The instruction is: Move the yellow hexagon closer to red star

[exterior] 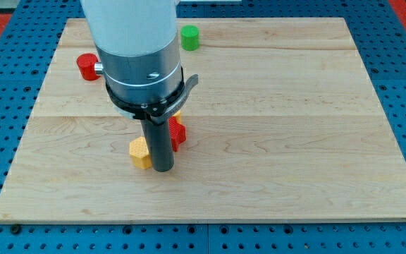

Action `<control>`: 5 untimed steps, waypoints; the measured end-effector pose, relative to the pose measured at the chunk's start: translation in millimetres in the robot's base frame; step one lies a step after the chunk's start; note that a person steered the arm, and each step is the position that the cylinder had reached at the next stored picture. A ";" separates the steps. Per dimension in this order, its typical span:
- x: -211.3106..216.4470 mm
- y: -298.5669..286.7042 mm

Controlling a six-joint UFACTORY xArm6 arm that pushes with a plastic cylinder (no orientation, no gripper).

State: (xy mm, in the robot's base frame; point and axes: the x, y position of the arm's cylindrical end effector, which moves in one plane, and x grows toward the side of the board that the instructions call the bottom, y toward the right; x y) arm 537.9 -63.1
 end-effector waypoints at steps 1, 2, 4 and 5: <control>46.9 -11.3; 35.1 -64.8; -15.1 -55.4; -5.9 -48.9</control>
